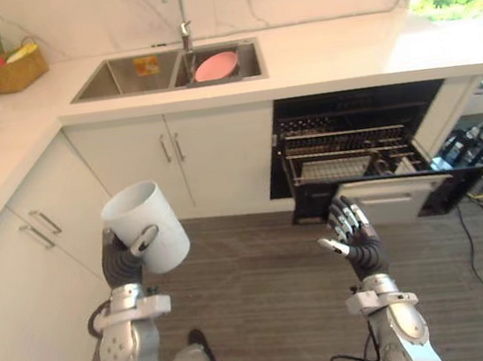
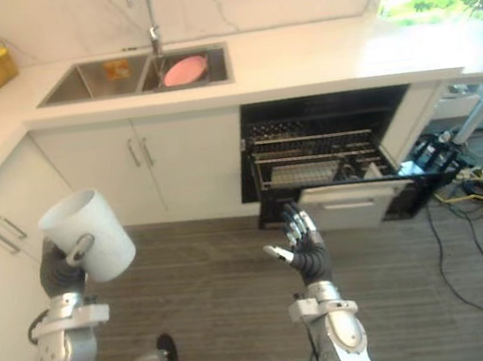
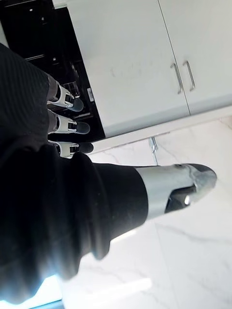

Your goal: Walk over to the sink, pick up the cup, carry it to the dishwasher, place the cup inside the dishwasher, then close the dishwasher door

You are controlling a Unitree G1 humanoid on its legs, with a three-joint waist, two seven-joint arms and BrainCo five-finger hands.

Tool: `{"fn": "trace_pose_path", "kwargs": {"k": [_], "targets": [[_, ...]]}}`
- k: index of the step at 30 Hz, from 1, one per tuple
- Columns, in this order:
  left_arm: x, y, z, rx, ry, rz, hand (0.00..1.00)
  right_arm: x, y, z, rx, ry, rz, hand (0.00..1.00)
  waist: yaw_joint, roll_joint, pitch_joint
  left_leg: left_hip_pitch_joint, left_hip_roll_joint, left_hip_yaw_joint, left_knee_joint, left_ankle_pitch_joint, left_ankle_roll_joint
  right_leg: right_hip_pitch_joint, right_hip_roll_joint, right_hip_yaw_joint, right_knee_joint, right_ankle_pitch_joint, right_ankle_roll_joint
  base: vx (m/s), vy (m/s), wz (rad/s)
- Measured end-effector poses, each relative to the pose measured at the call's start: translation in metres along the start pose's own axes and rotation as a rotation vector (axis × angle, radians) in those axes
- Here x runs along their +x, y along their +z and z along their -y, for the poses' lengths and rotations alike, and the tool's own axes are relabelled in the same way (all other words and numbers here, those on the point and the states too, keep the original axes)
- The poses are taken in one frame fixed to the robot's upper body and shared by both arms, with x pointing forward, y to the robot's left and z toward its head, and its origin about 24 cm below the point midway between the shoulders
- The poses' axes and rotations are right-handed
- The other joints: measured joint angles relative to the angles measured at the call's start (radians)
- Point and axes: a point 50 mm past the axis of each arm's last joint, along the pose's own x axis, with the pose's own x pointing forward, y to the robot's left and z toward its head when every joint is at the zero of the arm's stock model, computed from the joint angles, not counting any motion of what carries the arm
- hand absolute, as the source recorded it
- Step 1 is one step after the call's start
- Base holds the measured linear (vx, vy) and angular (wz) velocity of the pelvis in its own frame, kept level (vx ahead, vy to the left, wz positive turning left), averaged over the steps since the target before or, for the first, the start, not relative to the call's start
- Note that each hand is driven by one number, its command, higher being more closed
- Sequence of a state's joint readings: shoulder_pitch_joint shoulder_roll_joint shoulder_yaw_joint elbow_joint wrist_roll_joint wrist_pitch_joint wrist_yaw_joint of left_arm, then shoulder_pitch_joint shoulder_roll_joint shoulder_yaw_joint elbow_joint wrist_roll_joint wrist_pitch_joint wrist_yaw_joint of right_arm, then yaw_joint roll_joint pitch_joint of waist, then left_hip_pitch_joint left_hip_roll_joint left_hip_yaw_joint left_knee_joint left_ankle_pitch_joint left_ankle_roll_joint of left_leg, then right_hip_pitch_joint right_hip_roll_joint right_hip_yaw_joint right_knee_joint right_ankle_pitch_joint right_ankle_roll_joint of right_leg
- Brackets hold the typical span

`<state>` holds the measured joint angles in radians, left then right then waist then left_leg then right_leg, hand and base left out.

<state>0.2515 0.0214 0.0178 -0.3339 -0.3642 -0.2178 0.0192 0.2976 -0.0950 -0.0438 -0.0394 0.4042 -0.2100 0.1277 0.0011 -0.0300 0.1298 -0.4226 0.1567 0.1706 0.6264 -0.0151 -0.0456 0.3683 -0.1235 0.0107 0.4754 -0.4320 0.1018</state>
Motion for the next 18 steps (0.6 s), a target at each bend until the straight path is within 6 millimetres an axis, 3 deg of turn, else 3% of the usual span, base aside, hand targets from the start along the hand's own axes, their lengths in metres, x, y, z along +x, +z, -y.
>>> {"fn": "trace_pose_path", "kwargs": {"k": [1, 2, 3, 4, 5, 6, 7, 8, 9, 10, 11, 13, 15, 16, 17, 18], "targets": [[0.003, 0.001, 0.000, -0.005, 0.004, 0.008, 1.00, 0.003, -0.001, 0.002, -0.006, -0.004, -0.004, 0.00, 0.006, -0.008, -0.007, 0.023, -0.021, -0.006, -0.066, 0.003, 0.003, 0.000, -0.012, 0.006, 0.040, 0.011, 0.013, 0.42, 0.461, -0.36], [0.006, 0.002, -0.003, 0.003, 0.016, 0.017, 1.00, 0.004, -0.006, 0.005, -0.006, -0.016, -0.028, 0.00, 0.022, -0.029, -0.010, 0.048, -0.055, -0.004, -0.063, 0.005, 0.045, -0.002, -0.043, 0.017, 0.123, 0.028, 0.018, 0.60, 0.488, -0.28], [0.009, 0.000, -0.013, 0.045, 0.036, -0.006, 1.00, 0.003, -0.019, -0.003, 0.042, -0.030, -0.069, 0.00, 0.031, -0.108, -0.041, 0.082, -0.134, 0.052, -0.017, -0.089, 0.072, -0.049, -0.139, 0.045, 0.292, 0.132, 0.063, 0.56, 0.383, -0.16], [0.011, 0.000, -0.014, 0.046, 0.045, -0.010, 1.00, 0.003, -0.020, -0.003, 0.050, -0.034, -0.072, 0.00, 0.029, -0.118, -0.041, 0.095, -0.150, 0.060, 0.003, -0.121, 0.081, -0.072, -0.158, 0.046, 0.358, 0.212, 0.091, 0.69, 0.407, 0.06], [0.012, -0.001, -0.014, 0.047, 0.054, -0.018, 1.00, 0.002, -0.023, -0.006, 0.062, -0.039, -0.081, 0.00, 0.030, -0.122, -0.044, 0.128, -0.170, 0.071, 0.010, -0.168, 0.101, -0.132, -0.192, 0.049, 0.464, 0.396, 0.142, 0.50, 0.307, -0.08], [0.013, -0.001, -0.015, 0.053, 0.063, -0.027, 1.00, 0.002, -0.025, -0.012, 0.068, -0.029, -0.093, 0.00, 0.030, -0.114, -0.040, 0.182, -0.187, 0.080, -0.026, -0.189, 0.106, -0.222, -0.237, 0.018, 0.590, 0.401, 0.133, 0.46, 0.297, -0.18], [0.013, -0.002, -0.015, 0.063, 0.070, -0.036, 1.00, 0.004, -0.025, -0.016, 0.068, -0.021, -0.092, 0.00, 0.027, -0.105, -0.033, 0.222, -0.195, 0.085, -0.058, -0.188, 0.112, -0.268, -0.268, -0.025, 0.647, 0.376, 0.089, 0.41, 0.287, -0.33], [0.012, -0.004, -0.016, 0.070, 0.083, -0.050, 1.00, 0.003, -0.028, -0.020, 0.057, -0.008, -0.107, 0.00, 0.022, -0.074, -0.013, 0.316, -0.203, 0.090, -0.140, -0.179, 0.126, -0.321, -0.312, -0.115, 0.693, 0.310, -0.011, 0.31, 0.240, -0.27], [0.012, -0.004, -0.016, 0.070, 0.088, -0.053, 1.00, 0.002, -0.029, -0.021, 0.056, -0.004, -0.112, 0.00, 0.020, -0.057, -0.002, 0.362, -0.203, 0.090, -0.180, -0.172, 0.129, -0.343, -0.310, -0.141, 0.687, 0.277, -0.032, 0.37, 0.294, -0.26], [0.012, -0.004, -0.016, 0.070, 0.092, -0.051, 1.00, 0.001, -0.031, -0.024, 0.058, 0.003, -0.120, 0.00, 0.009, -0.027, -0.001, 0.420, -0.200, 0.090, -0.263, -0.159, 0.131, -0.409, -0.271, -0.159, 0.632, 0.218, -0.025, 0.31, 0.245, 0.05], [0.014, -0.002, -0.015, 0.072, 0.083, -0.041, 1.00, 0.001, -0.030, -0.025, 0.055, -0.004, -0.117, 0.00, -0.008, -0.014, -0.010, 0.445, -0.200, 0.079, -0.316, -0.153, 0.130, -0.473, -0.217, -0.158, 0.524, 0.178, -0.008, 0.28, 0.199, 0.20], [0.015, 0.001, -0.012, 0.075, 0.062, -0.029, 1.00, 0.001, -0.029, -0.022, 0.037, -0.020, -0.110, 0.00, -0.011, -0.011, -0.006, 0.469, -0.203, 0.069, -0.353, -0.162, 0.116, -0.546, -0.163, -0.171, 0.312, 0.162, -0.008, 0.29, 0.074, 0.26], [0.013, 0.000, -0.012, 0.078, 0.054, -0.036, 1.00, 0.001, -0.027, -0.020, 0.033, -0.027, -0.100, 0.00, -0.015, -0.013, -0.007, 0.485, -0.196, 0.053, -0.350, -0.178, 0.108, -0.561, -0.109, -0.148, 0.068, 0.194, -0.010, 0.30, -0.010, 0.25], [0.013, 0.000, -0.012, 0.079, 0.045, -0.037, 1.00, 0.001, -0.026, -0.020, 0.033, -0.028, -0.086, 0.00, -0.017, -0.018, -0.009, 0.490, -0.194, 0.039, -0.344, -0.194, 0.097, -0.555, -0.084, -0.127, -0.036, 0.245, -0.011, 0.42, -0.107, 0.51], [0.012, 0.000, -0.010, 0.085, 0.028, -0.040, 1.00, 0.002, -0.021, -0.021, 0.054, -0.029, -0.060, 0.00, -0.017, -0.033, -0.010, 0.502, -0.194, 0.009, -0.319, -0.227, 0.075, -0.528, -0.062, -0.127, -0.131, 0.424, -0.022, 0.38, -0.124, 0.49], [0.010, -0.002, -0.008, 0.077, 0.023, -0.046, 1.00, 0.003, -0.019, -0.020, 0.051, -0.026, -0.048, 0.00, -0.017, -0.031, -0.010, 0.512, -0.183, -0.003, -0.311, -0.240, 0.070, -0.513, -0.054, -0.137, -0.134, 0.418, -0.013, 0.45, -0.142, 0.34]]}}
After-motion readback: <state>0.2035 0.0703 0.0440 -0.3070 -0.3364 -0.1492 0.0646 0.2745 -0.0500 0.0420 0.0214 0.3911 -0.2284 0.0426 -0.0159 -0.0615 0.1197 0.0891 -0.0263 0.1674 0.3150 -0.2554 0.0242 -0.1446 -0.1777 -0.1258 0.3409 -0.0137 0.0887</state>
